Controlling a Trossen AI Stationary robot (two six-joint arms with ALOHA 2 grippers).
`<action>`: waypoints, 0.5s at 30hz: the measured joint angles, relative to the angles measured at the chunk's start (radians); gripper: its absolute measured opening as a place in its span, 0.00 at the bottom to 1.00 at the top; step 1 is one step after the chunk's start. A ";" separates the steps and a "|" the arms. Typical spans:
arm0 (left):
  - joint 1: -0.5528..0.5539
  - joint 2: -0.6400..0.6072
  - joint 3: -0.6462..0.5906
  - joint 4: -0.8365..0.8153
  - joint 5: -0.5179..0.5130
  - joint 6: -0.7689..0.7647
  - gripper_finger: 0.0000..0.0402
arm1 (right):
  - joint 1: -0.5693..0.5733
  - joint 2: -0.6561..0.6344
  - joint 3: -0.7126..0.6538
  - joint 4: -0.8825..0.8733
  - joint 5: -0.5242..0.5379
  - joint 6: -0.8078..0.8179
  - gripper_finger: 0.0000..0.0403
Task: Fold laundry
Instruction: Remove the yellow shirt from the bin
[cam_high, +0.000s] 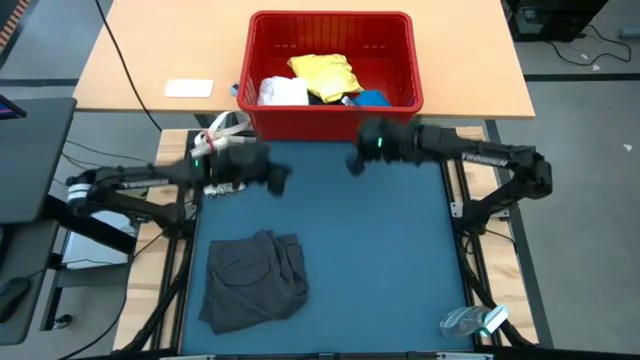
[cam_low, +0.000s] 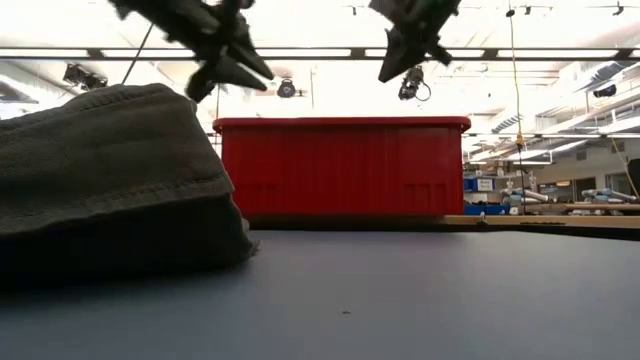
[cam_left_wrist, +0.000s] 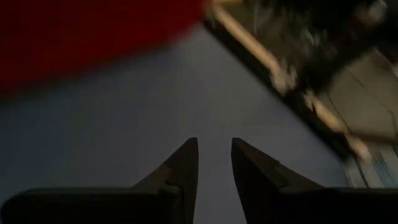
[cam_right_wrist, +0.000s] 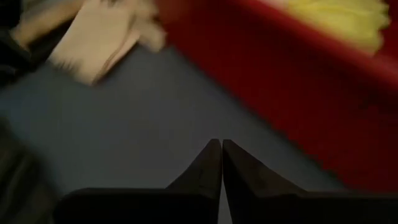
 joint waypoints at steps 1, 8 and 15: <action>0.072 0.013 0.032 0.004 0.054 0.036 0.26 | -0.043 0.000 0.000 0.026 -0.023 -0.009 0.05; 0.470 0.194 0.287 0.002 0.286 0.315 0.26 | -0.269 0.000 0.000 0.225 -0.046 -0.112 0.03; 0.669 0.476 0.475 -0.016 0.482 0.414 0.26 | -0.467 0.072 0.001 0.258 -0.025 -0.154 0.03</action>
